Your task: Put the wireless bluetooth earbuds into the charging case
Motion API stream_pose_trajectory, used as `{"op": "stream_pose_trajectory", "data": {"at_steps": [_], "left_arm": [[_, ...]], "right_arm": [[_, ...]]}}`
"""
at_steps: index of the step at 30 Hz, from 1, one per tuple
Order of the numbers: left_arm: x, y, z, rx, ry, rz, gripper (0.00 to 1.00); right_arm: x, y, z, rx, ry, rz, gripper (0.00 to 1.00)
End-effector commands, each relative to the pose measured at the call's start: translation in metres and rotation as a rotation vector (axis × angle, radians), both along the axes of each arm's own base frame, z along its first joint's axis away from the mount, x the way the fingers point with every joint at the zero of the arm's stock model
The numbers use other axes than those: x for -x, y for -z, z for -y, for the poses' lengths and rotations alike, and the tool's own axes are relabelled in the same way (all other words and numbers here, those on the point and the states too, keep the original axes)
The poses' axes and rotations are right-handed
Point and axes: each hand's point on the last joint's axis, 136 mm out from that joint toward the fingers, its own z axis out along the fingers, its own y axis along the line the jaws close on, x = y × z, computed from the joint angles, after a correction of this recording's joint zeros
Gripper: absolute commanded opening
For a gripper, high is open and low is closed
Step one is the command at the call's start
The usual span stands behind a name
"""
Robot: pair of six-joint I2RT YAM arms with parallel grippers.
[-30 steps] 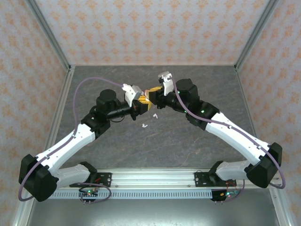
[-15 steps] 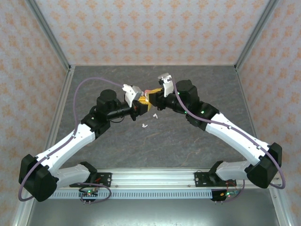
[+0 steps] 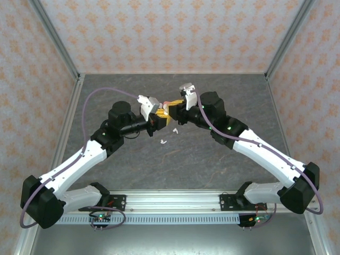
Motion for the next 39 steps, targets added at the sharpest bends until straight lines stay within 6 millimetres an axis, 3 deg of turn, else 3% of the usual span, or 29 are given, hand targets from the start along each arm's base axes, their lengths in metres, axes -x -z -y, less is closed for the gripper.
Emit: {"op": "stream_pose_trajectory", "data": {"at_steps": [1,24,39], "left_arm": [[0.007,-0.033,0.002,0.062,0.025,0.089,0.01],[0.001,-0.027,0.009,0.097,0.028,0.040,0.01],[0.000,-0.028,0.009,0.109,0.023,0.031,0.02]], "right_arm": [[0.003,-0.009,0.002,-0.027,0.006,0.027,0.21],[-0.003,-0.034,0.009,-0.082,0.052,0.150,0.21],[-0.005,-0.023,0.007,-0.070,0.050,0.176,0.20]]}}
